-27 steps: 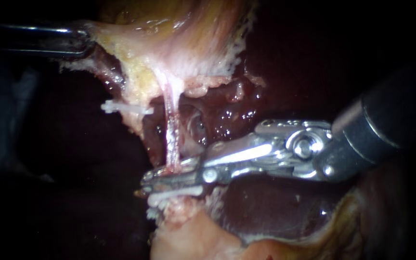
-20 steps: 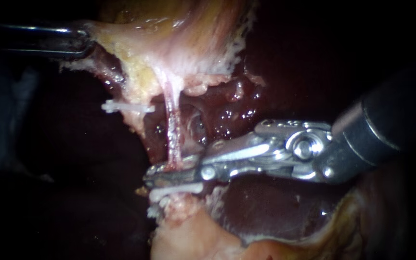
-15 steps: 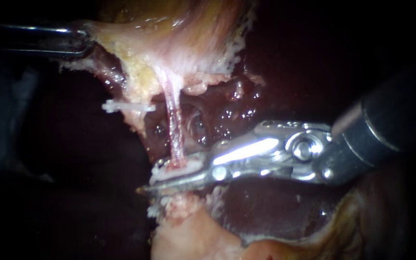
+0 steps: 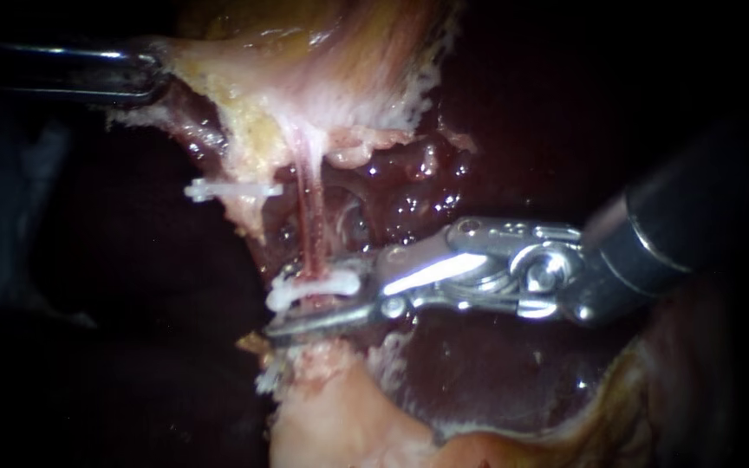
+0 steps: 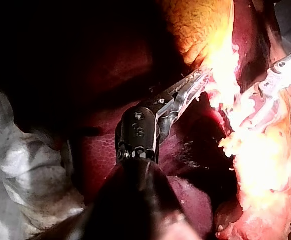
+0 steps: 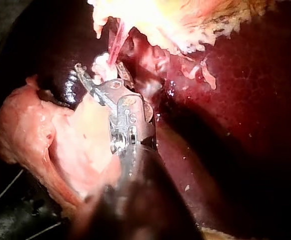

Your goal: Going back second clip right tube

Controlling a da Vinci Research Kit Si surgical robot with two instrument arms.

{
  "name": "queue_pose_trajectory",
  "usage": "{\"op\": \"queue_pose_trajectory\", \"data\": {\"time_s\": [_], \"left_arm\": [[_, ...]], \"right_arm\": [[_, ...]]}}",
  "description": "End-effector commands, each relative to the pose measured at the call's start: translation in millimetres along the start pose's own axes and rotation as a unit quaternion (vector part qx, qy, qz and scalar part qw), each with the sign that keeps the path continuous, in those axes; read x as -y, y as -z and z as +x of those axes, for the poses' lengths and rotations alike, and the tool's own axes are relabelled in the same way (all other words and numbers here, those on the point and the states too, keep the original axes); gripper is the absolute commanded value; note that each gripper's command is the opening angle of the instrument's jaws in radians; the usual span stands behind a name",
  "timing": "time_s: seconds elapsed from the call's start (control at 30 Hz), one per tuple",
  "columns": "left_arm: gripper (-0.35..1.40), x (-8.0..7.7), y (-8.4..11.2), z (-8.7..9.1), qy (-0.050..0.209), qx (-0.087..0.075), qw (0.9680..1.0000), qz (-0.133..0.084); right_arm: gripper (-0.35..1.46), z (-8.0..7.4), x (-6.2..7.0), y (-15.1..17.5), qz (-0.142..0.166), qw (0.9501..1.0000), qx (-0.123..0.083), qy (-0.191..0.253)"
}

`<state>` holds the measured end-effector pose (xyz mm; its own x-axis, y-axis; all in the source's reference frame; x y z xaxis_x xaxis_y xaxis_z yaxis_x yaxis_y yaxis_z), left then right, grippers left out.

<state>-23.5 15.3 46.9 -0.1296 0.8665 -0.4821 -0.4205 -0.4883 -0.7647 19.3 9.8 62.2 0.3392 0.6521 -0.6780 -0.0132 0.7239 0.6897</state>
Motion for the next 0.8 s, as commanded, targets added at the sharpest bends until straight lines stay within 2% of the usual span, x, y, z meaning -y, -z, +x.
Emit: {"op": "queue_pose_trajectory", "data": {"time_s": [0.03, 0.4, 0.8], "left_arm": [[-0.35, 0.0, 0.0, 0.0, 0.000, 0.000, 1.0000, 0.000], [-0.35, 0.0, 0.1, 0.0, 0.000, 0.000, 1.0000, 0.000], [-0.35, 0.0, 0.1, 0.0, 0.000, 0.000, 1.0000, 0.000]], "right_arm": [[0.48, 0.0, 0.0, 0.3, -0.002, 1.0000, 0.004, 0.004], [0.48, -0.4, 0.3, 4.4, -0.015, 0.9985, 0.008, 0.051], [0.50, -0.4, 1.2, 12.9, -0.027, 0.9934, 0.010, 0.111]]}}
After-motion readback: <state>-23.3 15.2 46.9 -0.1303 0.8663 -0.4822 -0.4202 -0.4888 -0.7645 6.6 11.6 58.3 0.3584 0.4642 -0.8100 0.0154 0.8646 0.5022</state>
